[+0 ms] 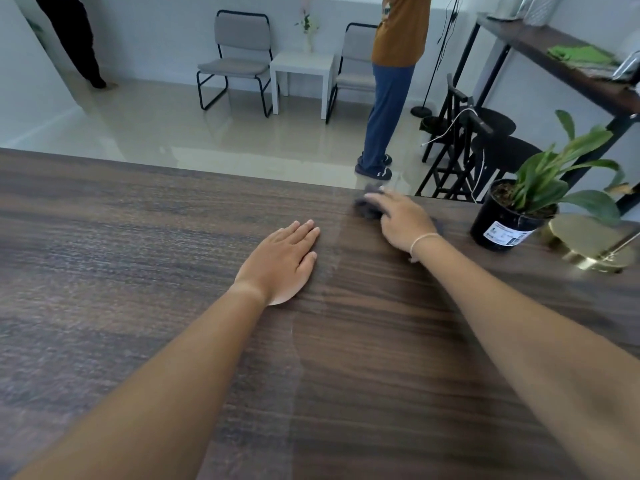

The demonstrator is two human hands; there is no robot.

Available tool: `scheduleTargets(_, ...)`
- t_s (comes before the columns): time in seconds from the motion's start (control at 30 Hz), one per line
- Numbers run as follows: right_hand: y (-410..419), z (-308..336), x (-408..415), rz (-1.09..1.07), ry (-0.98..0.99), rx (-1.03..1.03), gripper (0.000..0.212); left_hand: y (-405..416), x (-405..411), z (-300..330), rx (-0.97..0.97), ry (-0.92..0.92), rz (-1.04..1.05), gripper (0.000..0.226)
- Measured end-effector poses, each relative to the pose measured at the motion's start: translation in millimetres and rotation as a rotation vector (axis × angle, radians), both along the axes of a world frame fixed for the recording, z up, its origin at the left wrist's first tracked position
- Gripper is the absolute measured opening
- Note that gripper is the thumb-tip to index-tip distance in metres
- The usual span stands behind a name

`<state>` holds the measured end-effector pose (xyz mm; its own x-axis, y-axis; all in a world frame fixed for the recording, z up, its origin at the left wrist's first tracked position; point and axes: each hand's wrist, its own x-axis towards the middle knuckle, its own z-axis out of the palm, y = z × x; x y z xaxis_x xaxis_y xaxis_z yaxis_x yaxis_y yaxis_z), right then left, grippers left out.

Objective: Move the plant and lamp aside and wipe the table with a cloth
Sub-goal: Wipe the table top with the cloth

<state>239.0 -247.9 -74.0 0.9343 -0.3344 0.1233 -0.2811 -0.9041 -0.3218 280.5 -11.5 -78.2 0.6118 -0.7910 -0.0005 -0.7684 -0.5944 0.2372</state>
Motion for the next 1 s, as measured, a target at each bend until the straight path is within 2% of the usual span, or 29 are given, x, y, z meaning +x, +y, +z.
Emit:
scheduleTargets(0.13,45.9,-2.4,-88.1,0.436,-0.033,0.060,0.052,0.2,-1.5,1.5,-0.024,0.016,0.012,0.051)
scheduleTargets(0.2,43.6,-2.5,-127.9,0.567,0.003,0.052,0.051,1.3,-2.4,0.0,-0.042,0.007,0.054,0.051)
scheduleTargets(0.27,24.5,0.3,-125.2,0.513,-0.008,0.035,0.052,2.6,-3.6,-1.4,-0.045,-0.026,0.112,0.050)
scheduleTargets(0.37,13.7,7.3,-70.8,0.106,-0.014,0.058,0.053,6.2,-9.1,-1.2,-0.044,-0.042,0.169,0.049)
scheduleTargets(0.4,24.7,8.3,-58.1,0.041,-0.022,0.064,0.052,7.8,-11.2,-0.2,-0.058,-0.026,0.176,0.049)
scheduleTargets(0.47,64.0,4.4,-63.4,0.155,-0.024,0.065,0.053,11.5,-13.4,2.7,-0.099,0.026,0.171,0.049)
scheduleTargets(0.53,110.1,-4.5,-113.2,0.460,-0.009,0.056,0.050,17.7,-15.0,4.7,-0.137,0.076,0.158,0.049)
scheduleTargets(0.6,128.9,-6.8,-170.1,0.654,0.021,0.102,0.050,24.9,-18.2,6.2,-0.165,0.114,0.147,0.050)
scheduleTargets(0.67,108.7,-1.6,-192.5,0.654,0.004,0.084,0.052,33.4,-23.7,7.9,-0.179,0.148,0.140,0.051)
scheduleTargets(0.7,93.1,1.3,-189.7,0.585,-0.008,0.066,0.054,38.3,-26.5,8.7,-0.180,0.154,0.138,0.051)
scheduleTargets(0.8,62.4,6.2,-149.7,0.177,0.008,0.078,0.053,52.3,-35.8,6.9,-0.166,0.123,0.140,0.050)
scheduleTargets(0.87,82.2,6.9,-133.8,0.077,-0.016,0.080,0.053,58.1,-43.5,3.7,-0.136,0.084,0.142,0.048)
scheduleTargets(0.93,124.8,5.5,-155.5,0.226,0.000,0.062,0.054,62.2,-50.5,1.7,-0.085,0.039,0.143,0.048)
scheduleTargets(1.0,167.4,-2.6,-215.1,0.531,0.018,0.059,0.054,66.6,-58.2,1.1,-0.032,-0.005,0.136,0.051)
